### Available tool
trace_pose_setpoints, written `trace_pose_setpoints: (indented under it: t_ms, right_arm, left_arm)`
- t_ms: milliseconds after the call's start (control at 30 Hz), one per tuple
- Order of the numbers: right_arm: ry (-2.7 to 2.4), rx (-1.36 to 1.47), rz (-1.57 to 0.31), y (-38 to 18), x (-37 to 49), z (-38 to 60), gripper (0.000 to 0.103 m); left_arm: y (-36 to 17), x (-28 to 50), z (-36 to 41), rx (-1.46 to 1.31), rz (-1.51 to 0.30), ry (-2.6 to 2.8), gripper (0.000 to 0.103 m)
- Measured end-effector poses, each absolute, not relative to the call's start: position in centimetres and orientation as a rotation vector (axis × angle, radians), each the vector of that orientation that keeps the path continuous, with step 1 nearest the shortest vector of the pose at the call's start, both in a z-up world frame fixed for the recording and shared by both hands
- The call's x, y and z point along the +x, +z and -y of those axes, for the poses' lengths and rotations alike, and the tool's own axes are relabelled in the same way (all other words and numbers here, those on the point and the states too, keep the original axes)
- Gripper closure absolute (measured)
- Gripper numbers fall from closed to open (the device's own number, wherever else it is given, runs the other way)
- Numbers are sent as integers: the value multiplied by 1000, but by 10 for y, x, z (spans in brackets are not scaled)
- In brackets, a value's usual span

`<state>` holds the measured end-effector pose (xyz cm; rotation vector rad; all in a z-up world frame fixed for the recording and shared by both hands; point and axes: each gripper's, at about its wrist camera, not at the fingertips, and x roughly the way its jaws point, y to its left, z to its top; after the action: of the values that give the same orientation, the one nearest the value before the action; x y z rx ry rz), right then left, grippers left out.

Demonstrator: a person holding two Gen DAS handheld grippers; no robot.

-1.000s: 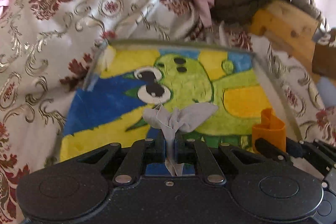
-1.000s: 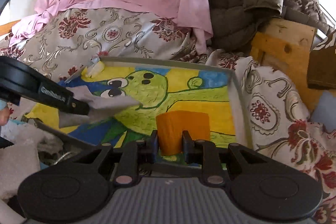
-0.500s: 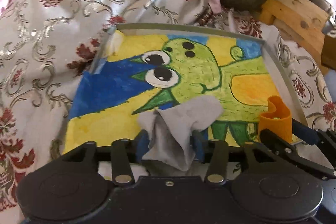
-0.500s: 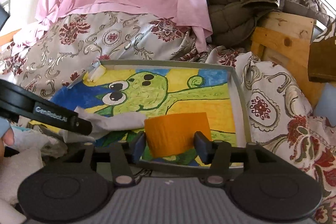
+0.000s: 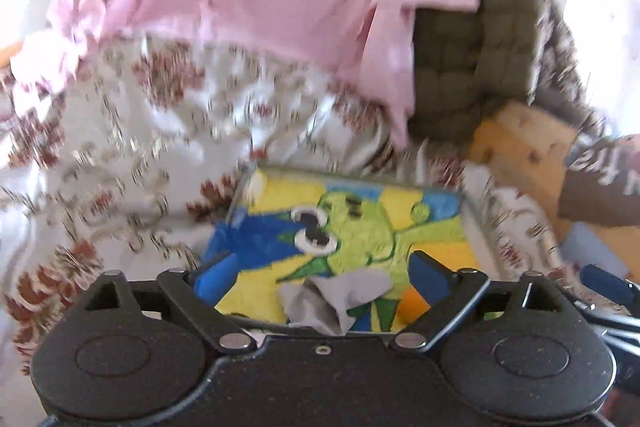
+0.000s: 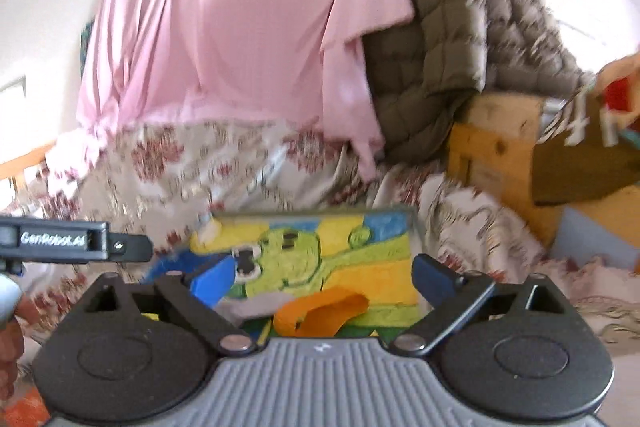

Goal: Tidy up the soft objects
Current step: 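Open the left gripper on the grey cloth while the right gripper releases the orange piece, then move both grippers back toward the pile of items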

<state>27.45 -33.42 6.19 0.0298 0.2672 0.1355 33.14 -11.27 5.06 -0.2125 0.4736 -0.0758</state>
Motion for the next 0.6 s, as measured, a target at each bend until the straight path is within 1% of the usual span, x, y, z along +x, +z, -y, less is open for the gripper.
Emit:
trace_pose_setpoints:
  t_ms: [33, 67, 333, 467, 600]
  right_arm:
    - [127, 48, -245, 66, 264, 337, 0]
    - [115, 66, -221, 69, 252, 339, 0]
    - [76, 88, -36, 87, 149, 325, 0]
    - [75, 111, -1, 85, 107, 316, 0]
    - [64, 115, -26, 79, 76, 307, 0]
  left_arm:
    - [56, 319, 112, -207, -443, -74, 2]
    - [61, 307, 111, -202, -411, -67, 1]
    - [92, 224, 106, -165, -311, -49, 1]
    - [99, 186, 98, -159, -284, -42, 1]
    - [97, 150, 89, -128, -269, -26, 1]
